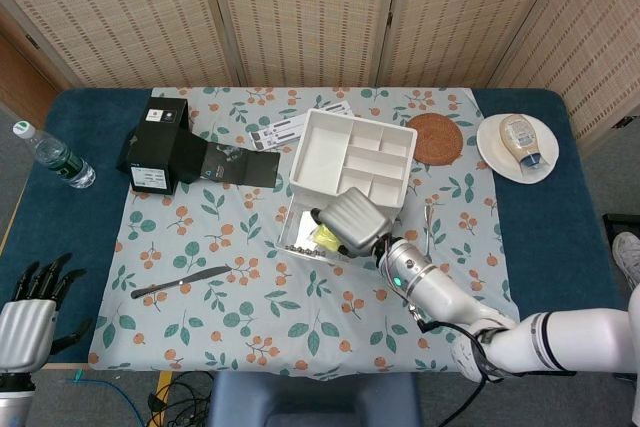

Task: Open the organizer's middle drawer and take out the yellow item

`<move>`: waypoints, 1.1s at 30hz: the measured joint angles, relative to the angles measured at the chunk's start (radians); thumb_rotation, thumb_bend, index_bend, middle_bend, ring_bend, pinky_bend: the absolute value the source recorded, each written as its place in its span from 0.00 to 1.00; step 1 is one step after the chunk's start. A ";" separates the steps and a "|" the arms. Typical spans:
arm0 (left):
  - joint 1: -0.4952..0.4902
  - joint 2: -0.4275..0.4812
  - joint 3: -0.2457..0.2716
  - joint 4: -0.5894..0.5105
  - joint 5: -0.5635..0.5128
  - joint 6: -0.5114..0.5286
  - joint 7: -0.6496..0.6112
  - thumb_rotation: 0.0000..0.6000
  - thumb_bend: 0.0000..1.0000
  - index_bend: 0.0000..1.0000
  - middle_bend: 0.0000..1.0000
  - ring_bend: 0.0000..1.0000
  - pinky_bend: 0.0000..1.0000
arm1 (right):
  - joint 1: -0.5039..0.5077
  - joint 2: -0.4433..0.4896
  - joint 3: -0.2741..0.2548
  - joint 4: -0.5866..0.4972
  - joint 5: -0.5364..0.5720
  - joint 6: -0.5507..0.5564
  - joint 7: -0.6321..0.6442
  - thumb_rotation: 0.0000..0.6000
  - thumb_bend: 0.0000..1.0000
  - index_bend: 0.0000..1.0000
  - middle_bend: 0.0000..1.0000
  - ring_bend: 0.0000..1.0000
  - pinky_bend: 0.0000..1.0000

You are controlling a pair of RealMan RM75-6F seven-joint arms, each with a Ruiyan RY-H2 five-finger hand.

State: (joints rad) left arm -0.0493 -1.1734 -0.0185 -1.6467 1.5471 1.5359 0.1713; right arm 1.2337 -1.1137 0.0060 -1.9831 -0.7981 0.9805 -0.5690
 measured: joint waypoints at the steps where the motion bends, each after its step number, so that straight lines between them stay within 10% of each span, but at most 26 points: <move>1: -0.001 0.000 -0.001 -0.001 0.002 0.000 0.001 1.00 0.22 0.23 0.11 0.13 0.08 | -0.016 0.018 -0.002 -0.013 -0.021 0.008 0.010 1.00 0.28 0.41 0.97 1.00 1.00; 18: -0.030 -0.014 -0.003 -0.018 0.016 -0.029 0.029 1.00 0.22 0.23 0.11 0.13 0.08 | -0.411 0.271 -0.099 -0.067 -0.385 0.121 0.373 1.00 0.28 0.41 0.96 1.00 1.00; 33: -0.032 -0.010 0.002 -0.042 0.024 -0.025 0.049 1.00 0.22 0.23 0.11 0.13 0.08 | -0.527 0.076 -0.104 0.167 -0.419 -0.040 0.538 1.00 0.29 0.41 0.96 1.00 1.00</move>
State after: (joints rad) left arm -0.0818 -1.1829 -0.0170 -1.6891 1.5712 1.5108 0.2199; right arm 0.7067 -1.0377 -0.0978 -1.8158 -1.2170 0.9402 -0.0311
